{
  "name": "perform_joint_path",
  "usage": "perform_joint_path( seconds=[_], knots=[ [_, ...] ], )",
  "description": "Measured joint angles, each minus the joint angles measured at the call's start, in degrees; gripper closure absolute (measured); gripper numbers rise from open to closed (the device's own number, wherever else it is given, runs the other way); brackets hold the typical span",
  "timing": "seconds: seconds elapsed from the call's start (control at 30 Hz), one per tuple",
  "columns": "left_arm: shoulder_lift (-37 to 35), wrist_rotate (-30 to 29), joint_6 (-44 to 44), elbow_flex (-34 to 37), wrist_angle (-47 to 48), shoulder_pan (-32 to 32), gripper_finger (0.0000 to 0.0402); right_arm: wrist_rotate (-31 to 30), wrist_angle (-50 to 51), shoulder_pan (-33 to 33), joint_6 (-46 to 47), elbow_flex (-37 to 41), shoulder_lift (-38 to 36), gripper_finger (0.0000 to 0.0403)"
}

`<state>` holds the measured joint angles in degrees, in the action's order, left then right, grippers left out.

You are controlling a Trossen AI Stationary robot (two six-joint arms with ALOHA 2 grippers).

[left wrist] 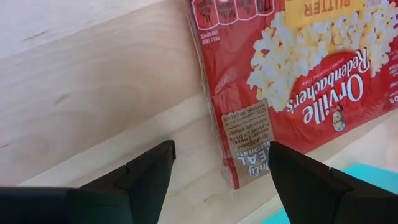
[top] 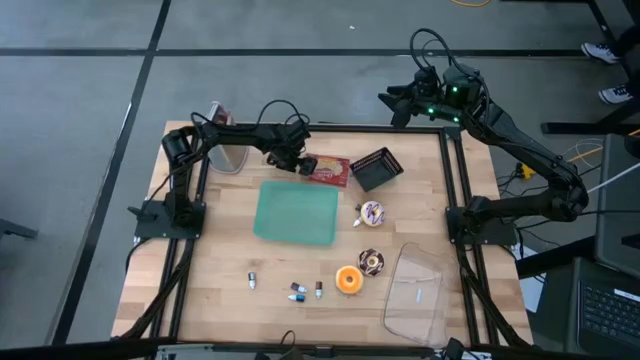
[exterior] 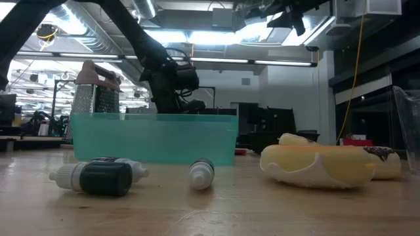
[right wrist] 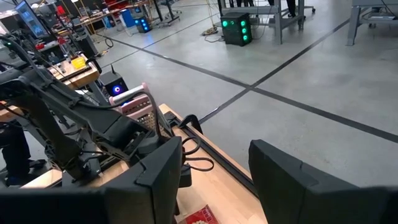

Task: Pick & Place Food Item
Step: Put the red popcorn bag into the green bin

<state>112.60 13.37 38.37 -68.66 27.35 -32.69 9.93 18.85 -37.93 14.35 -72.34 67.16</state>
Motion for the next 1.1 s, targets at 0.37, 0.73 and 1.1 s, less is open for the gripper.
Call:
perform_joint_path(
  seconds=[0.37,0.73,1.1],
  knots=[
    [0.68,1.76,1.31,0.24,-5.06,0.35,0.0208,0.0,0.0,0.0,0.0,0.0,0.0,0.0218],
    [0.7,2.01,-0.15,0.24,-5.2,0.31,0.0224,0.0,-0.01,0.0,0.62,0.0,0.0,0.0218],
    [0.91,2.48,-2.36,0.26,-5.22,-0.29,0.0393,-0.01,-0.82,0.0,1.65,0.0,0.0,0.0218]
  ],
)
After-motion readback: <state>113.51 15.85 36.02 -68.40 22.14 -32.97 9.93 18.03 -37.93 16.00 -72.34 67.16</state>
